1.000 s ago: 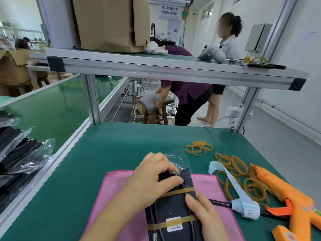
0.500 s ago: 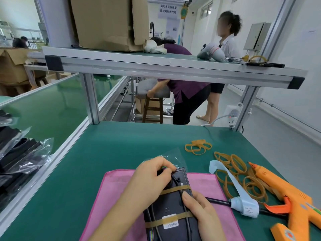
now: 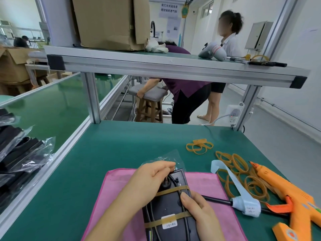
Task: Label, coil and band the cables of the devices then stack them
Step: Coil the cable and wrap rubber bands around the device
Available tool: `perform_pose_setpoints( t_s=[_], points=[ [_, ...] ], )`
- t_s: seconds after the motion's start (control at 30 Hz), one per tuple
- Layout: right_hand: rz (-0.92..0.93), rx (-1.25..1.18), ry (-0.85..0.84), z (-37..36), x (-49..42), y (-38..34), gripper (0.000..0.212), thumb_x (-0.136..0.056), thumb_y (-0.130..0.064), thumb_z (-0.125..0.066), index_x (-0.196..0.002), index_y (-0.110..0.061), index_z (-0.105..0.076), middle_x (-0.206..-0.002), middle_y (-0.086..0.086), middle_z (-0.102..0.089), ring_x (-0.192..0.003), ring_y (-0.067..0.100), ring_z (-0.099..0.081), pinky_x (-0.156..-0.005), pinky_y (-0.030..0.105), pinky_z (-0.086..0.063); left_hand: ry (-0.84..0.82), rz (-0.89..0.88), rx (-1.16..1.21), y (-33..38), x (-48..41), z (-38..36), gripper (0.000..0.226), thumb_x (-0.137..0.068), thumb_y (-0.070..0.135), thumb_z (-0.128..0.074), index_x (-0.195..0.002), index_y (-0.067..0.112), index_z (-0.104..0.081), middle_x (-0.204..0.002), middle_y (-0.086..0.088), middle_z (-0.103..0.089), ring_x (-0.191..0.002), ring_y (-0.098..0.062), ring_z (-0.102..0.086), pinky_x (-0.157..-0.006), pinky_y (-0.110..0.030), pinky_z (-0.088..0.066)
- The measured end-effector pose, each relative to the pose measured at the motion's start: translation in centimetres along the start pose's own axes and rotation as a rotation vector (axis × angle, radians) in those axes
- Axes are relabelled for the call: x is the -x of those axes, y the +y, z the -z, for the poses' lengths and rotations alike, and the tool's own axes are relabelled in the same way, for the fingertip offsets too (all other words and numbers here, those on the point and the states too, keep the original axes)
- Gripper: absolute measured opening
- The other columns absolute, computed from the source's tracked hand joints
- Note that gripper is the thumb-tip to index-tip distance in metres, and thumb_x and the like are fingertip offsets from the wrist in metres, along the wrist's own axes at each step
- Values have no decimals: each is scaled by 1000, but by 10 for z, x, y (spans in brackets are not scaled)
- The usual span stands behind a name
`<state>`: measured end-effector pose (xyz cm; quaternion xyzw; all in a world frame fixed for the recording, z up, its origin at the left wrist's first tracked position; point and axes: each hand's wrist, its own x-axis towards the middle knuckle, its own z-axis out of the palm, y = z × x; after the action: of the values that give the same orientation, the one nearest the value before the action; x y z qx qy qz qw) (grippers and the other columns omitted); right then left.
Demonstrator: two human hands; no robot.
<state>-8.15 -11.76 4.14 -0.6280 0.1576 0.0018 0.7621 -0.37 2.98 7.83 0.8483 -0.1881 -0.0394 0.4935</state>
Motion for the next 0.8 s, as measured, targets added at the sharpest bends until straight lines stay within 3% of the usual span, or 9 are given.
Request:
perform_pose_setpoints(
  t_s=[0.13,0.23,0.37,0.47,0.57,0.63,0.67,0.73,0.8],
  points=[
    [-28,39,-26,7,-3,-5,16,-82,-21,-70,-93,-9,-73,-88,11,-75,-69,8,-69,-55,10,-48,-28,72,192,1,1,11,26,-103,26,-43,-117,31,-65,-108,17,-72,-99,15,-60,-77,2,-40],
    [-58,57,-34,13,-7,-5,18,-86,-20,-64,-91,-4,-72,-88,12,-74,-74,13,-68,-67,19,-52,64,96,203,-3,3,21,28,-103,29,-38,-115,35,-62,-108,19,-71,-105,16,-56,-84,1,-38],
    [-68,63,-47,19,-11,-6,11,-83,-22,-66,-83,-13,-72,-66,-11,-73,-57,-5,-65,-49,6,-46,209,177,172,-16,10,25,28,-101,32,-42,-106,19,-66,-106,17,-61,-102,-2,-57,-92,-15,-40],
    [-114,-78,-91,13,-12,-5,47,-68,-39,-70,-102,-7,-73,-95,9,-75,-91,20,-72,-86,31,-55,204,287,82,-26,19,23,38,-96,46,-44,-83,14,-59,-87,4,-57,-86,-13,-52,-96,-40,-41],
    [-197,-301,-63,3,-14,-9,53,-74,-38,-67,-114,-3,-67,-111,24,-68,-104,41,-65,-99,57,-45,80,407,295,-23,30,14,50,-80,62,-44,-89,21,-71,-86,9,-71,-86,-9,-67,-90,-28,-52],
    [-196,-377,-45,-2,-19,-9,50,-77,-37,-64,-113,-2,-68,-111,25,-68,-102,41,-66,-97,56,-46,-4,509,556,-23,34,8,62,-70,64,-47,-96,17,-77,-82,-7,-76,-76,-18,-72,-74,-27,-58],
    [-193,-407,-44,-4,-20,-10,49,-78,-37,-63,-113,-2,-68,-111,24,-68,-102,41,-66,-97,55,-47,-19,535,654,-27,35,5,69,-68,65,-48,-102,12,-77,-90,-17,-75,-82,-26,-72,-81,-36,-58],
    [-185,-464,-53,-7,-21,-13,47,-81,-36,-60,-114,-3,-68,-111,23,-68,-101,40,-67,-94,52,-49,-26,546,750,-30,38,3,71,-68,66,-49,-104,11,-77,-102,-18,-74,-91,-30,-72,-87,-46,-56],
    [-200,-513,-60,-8,-22,-16,46,-83,-35,-56,-115,-4,-67,-111,23,-69,-100,39,-68,-88,49,-51,-51,554,911,-36,42,2,63,-73,63,-49,-102,15,-77,-106,-18,-73,-86,-30,-72,-73,-46,-60]
  ],
)
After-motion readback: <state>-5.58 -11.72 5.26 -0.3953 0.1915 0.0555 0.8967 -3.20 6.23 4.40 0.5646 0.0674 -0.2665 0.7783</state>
